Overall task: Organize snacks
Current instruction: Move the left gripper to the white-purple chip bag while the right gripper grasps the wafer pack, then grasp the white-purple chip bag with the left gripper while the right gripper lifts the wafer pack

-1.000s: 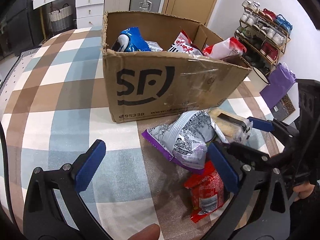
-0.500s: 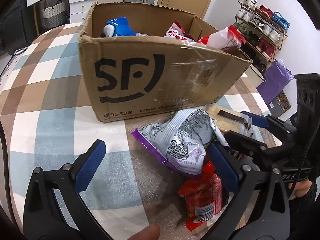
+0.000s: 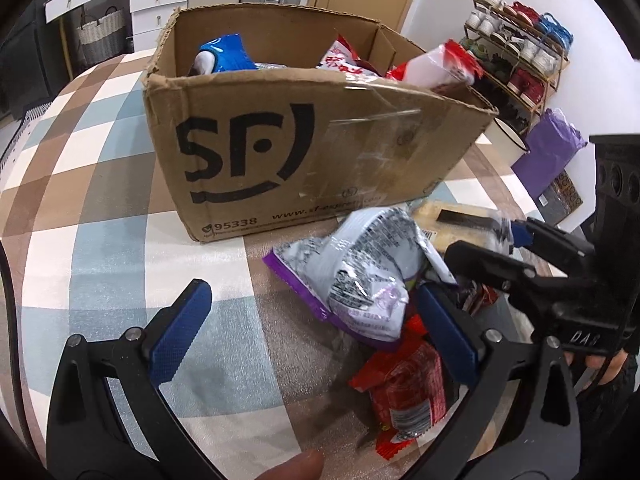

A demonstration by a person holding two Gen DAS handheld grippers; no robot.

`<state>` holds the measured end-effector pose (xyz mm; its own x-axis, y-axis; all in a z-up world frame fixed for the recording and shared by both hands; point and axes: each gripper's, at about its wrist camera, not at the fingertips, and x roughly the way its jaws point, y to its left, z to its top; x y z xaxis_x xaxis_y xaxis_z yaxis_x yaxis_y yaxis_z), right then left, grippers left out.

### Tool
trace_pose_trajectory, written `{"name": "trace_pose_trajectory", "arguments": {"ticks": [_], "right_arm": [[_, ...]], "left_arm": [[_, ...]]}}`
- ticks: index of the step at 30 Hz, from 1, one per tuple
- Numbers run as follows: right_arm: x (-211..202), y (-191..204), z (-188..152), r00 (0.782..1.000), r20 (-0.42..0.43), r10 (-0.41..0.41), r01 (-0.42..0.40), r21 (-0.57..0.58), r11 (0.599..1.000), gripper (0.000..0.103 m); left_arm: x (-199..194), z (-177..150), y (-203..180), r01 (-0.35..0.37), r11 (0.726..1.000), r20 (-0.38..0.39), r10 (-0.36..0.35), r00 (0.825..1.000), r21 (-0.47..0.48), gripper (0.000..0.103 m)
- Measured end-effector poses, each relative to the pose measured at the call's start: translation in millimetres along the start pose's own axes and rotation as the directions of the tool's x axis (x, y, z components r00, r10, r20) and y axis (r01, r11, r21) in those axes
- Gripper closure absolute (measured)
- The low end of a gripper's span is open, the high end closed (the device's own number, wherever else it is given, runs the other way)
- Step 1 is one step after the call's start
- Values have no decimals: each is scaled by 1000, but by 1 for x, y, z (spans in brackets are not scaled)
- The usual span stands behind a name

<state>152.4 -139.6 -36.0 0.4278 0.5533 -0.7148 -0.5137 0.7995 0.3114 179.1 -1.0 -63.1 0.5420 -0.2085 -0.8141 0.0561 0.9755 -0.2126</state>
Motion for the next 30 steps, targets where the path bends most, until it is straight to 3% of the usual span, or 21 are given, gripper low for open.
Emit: {"name": "trace_pose_trajectory", "arguments": {"ticks": [5,7,12,14,15,17,30], "right_arm": [[-8,-2,-2,1000,18,1,-1,10,1000,40],[-12,-3,-3,1000,22,1,-1,16,1000,40],[-20,-6,-6,1000,30,-4,4,25,1000,40],[-21,-8,-8,1000,28,-8,7,31,999,40],[-21,-8,-9,1000,27,-9,9,32,999,40],[-21,-9,-9,1000,27,-11,10,35,999,40],[-28,2,-11,999,52,-9,9,-1,1000,40]], "left_arm": [[-1,-2,-10,3,999,-5,-2,1000,45,2],[1,1,-15,-5,998,-5,5,1000,59,6],[8,4,-25,0,995,-25,3,1000,100,35],[9,3,-27,10,993,-24,-7,1000,114,42],[8,3,-29,4,992,-15,-2,1000,127,52],[6,1,-29,12,990,-17,-10,1000,139,57],[-20,-10,-18,55,993,48,-60,997,104,65]]}}
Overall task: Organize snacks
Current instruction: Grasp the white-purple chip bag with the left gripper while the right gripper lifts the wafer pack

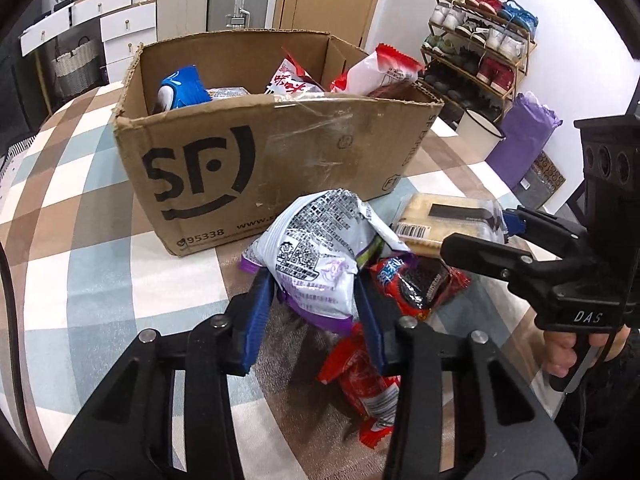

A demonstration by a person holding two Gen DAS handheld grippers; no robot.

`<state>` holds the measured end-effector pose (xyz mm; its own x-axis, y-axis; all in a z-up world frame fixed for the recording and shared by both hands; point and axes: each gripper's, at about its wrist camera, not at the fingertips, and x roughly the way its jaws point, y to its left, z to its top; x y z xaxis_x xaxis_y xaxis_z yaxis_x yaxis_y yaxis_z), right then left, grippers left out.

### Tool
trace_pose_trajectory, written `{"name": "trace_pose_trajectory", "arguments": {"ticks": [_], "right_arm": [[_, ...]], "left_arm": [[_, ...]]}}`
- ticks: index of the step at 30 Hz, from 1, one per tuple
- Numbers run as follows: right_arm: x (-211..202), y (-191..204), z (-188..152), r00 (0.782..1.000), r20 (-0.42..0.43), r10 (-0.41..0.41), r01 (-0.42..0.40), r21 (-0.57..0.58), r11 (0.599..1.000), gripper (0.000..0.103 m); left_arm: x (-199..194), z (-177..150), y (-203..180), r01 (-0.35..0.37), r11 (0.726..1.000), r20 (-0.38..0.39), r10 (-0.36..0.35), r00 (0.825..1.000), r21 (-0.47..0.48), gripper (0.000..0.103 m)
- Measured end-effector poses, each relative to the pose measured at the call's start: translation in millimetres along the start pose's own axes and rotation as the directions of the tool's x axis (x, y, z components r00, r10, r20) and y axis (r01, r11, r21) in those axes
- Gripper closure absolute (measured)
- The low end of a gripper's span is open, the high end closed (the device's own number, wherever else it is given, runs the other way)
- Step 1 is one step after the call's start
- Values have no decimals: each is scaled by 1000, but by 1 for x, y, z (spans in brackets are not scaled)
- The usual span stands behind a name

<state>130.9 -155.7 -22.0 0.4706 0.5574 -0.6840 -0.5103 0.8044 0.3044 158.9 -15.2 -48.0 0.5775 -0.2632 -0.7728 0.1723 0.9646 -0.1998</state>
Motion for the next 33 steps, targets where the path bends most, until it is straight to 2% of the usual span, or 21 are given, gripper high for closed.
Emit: {"name": "trace_pose_trajectory", "arguments": {"ticks": [10,20,33], "right_arm": [[-5,8,3,1000,18,14,-14,-20,1000,40],[-13,11,3,999,42,32,-31,-23,999,41],[-22,22,6,998,47,47,-45,-49,998,41]], "left_arm": [[-26,-8,10,17,1000,48,-17,999,-6,68],[-36,-14,13,37,999,70,-35,997,-27,72],[-50,-28,22,63,995,106,-54,993,-78,72]]}}
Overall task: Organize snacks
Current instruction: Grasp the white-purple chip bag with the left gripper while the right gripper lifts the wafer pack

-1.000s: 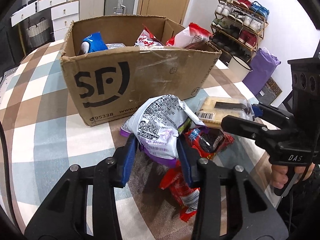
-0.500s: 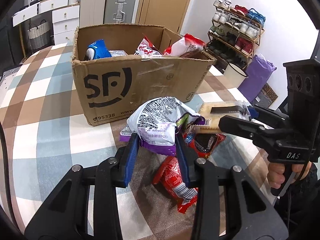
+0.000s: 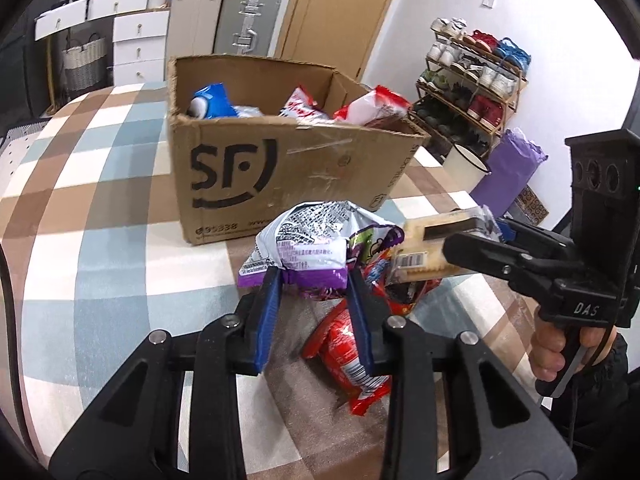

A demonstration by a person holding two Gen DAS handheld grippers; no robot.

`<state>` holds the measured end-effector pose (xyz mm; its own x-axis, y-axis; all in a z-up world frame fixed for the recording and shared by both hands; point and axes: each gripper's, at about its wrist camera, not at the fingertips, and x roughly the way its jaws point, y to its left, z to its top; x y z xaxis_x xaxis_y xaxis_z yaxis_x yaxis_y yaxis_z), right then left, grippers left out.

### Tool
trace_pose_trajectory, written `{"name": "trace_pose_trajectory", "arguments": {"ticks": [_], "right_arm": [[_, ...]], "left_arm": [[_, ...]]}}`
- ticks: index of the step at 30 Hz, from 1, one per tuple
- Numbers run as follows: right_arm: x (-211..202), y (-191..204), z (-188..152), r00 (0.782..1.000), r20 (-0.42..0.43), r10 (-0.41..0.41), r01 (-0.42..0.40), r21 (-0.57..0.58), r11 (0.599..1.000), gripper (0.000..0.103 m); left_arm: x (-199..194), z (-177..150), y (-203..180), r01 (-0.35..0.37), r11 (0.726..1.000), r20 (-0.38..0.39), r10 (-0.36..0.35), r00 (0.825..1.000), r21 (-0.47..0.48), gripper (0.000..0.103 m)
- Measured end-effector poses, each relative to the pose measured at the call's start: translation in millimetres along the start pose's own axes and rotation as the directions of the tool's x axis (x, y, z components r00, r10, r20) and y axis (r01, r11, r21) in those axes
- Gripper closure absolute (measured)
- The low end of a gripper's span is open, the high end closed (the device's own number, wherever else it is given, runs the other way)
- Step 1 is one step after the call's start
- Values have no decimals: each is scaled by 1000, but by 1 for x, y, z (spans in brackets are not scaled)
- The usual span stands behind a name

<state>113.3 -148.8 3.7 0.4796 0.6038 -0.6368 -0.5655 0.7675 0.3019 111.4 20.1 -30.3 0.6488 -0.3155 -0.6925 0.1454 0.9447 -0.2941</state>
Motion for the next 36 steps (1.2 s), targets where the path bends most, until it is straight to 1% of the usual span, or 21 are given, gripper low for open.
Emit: {"name": "trace_pose_trajectory", "arguments": {"ticks": [2,3,5,6,8,10,12,14,19,23,26,28,29,30,31,33,36], "right_arm": [[2,1,0,1000,-9,-4,4,-5,1000,41],[3,1,0,1000,-14,-5,4,-5,1000,41],[3,1,-1,1000,-17,-4,4,-2,1000,41],[4,0,-1,1000,-18,-4,4,-1,1000,41],[5,0,-1,1000,-20,-5,5,2,1000,41],[6,-2,-1,1000,-23,-4,5,9,1000,41],[7,-3,-2,1000,-25,-6,6,13,1000,41],[9,-4,-2,1000,-29,-7,8,17,1000,41],[10,-8,-3,999,-31,-10,11,27,1000,41],[12,-12,-3,999,-34,-7,8,35,999,41],[12,-14,-3,999,-34,-4,5,40,999,41],[12,-14,-3,1000,-31,-3,4,43,999,41],[12,-15,-2,1000,-30,-2,4,43,999,41],[12,-15,-2,1000,-30,0,2,44,999,41],[12,-15,-2,1000,-29,-1,2,44,999,41],[11,-16,-2,1000,-26,-2,3,46,999,41],[7,-16,-1,1000,-8,2,-1,49,999,41]], "left_arm": [[2,-3,3,5,1000,-13,-5,1000,-30,69],[3,-4,7,-12,999,-25,11,1000,-46,65],[5,-3,11,-45,997,-36,43,998,-56,61],[4,-3,13,-69,996,-41,67,997,-58,54],[8,-1,16,-95,994,-56,92,994,-58,41],[10,0,16,-99,994,-60,97,993,-48,38],[13,3,14,-117,993,-63,115,991,-30,30],[19,7,13,-122,992,-67,121,990,-16,28],[30,10,-2,-89,995,-102,93,990,43,28],[33,12,-11,-60,996,-97,66,993,68,24],[40,18,-11,-54,996,-98,61,993,66,25],[44,22,-11,-36,997,-91,42,995,61,32],[45,23,-12,-32,997,-90,38,995,67,43],[45,24,-13,-31,997,-81,37,996,77,48],[43,24,-14,-25,996,-65,30,997,85,51],[40,23,-17,8,996,-57,-3,998,91,52],[33,22,-21,19,995,-35,-15,999,100,53]]}}
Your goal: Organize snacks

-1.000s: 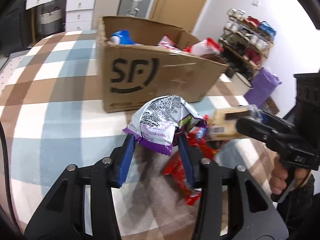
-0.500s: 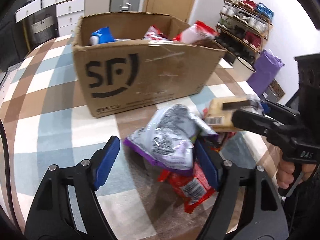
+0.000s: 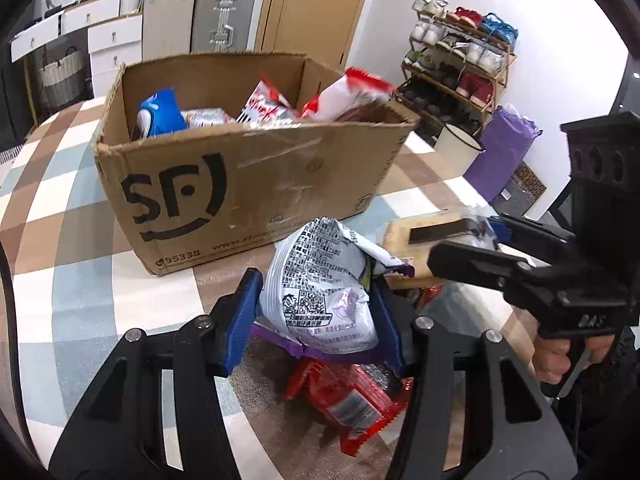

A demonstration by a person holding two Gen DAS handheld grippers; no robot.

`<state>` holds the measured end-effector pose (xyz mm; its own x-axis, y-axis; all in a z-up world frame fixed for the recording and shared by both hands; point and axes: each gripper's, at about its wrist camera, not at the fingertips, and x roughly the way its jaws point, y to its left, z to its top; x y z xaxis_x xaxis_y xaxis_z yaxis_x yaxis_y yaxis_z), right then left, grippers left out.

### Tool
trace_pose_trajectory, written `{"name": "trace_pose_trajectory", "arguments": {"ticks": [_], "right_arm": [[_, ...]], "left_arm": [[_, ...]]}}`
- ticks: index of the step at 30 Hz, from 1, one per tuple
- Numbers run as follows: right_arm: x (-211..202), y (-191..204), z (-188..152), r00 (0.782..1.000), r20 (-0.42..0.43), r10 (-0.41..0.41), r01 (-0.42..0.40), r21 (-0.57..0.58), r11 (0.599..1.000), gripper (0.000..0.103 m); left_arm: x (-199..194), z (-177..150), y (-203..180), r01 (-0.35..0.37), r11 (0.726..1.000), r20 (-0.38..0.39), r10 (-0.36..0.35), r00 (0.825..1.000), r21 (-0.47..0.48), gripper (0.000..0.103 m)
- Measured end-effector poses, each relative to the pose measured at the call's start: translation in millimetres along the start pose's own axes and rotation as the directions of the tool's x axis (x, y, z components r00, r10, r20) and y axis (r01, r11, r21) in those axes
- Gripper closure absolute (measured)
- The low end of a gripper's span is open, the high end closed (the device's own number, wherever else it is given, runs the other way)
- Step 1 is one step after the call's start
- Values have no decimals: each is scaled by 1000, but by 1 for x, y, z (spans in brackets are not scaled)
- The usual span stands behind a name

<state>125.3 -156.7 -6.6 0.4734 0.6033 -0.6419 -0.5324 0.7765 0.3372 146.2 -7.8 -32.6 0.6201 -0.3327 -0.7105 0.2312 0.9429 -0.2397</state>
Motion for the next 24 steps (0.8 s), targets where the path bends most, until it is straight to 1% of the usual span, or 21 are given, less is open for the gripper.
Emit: {"name": "trace_pose_trajectory", "arguments": {"ticks": [5,11,12,13,14,15,16,17,22,23,24], "right_arm": [[-7,4,4,1000,18,6,-6,-11,1000,42],[-20,17,11,998,55,13,-10,-49,999,48],[-21,18,11,998,57,13,-10,-54,998,57],[-23,20,12,998,58,20,-17,-59,998,84],[-23,22,13,998,52,18,-15,-63,998,86],[-23,24,14,998,56,-5,9,-71,997,86],[-22,25,14,998,52,-16,21,-85,996,89],[-19,26,13,999,38,-18,22,-95,995,90],[0,23,5,995,-36,-89,85,-106,991,89],[1,21,3,995,-35,-94,90,-98,991,87],[-1,19,0,996,-35,-79,76,-88,993,74]], "left_arm": [[-17,2,-2,2,1000,32,-1,1000,-8,53],[-47,4,2,-2,1000,76,4,997,-19,52],[-51,4,2,-4,1000,82,6,997,-23,52],[-57,4,4,-5,1000,86,7,996,-25,52],[-60,4,5,-6,1000,91,8,996,-27,52],[-64,4,6,-5,1000,94,8,995,-30,52],[-67,3,7,-4,999,96,8,995,-33,52],[-70,3,9,-3,999,97,7,995,-37,52],[-79,-1,16,-8,999,92,12,996,-49,52],[-80,-2,18,-8,999,90,13,996,-50,52],[-81,-3,19,-11,999,87,16,996,-51,52]]}}
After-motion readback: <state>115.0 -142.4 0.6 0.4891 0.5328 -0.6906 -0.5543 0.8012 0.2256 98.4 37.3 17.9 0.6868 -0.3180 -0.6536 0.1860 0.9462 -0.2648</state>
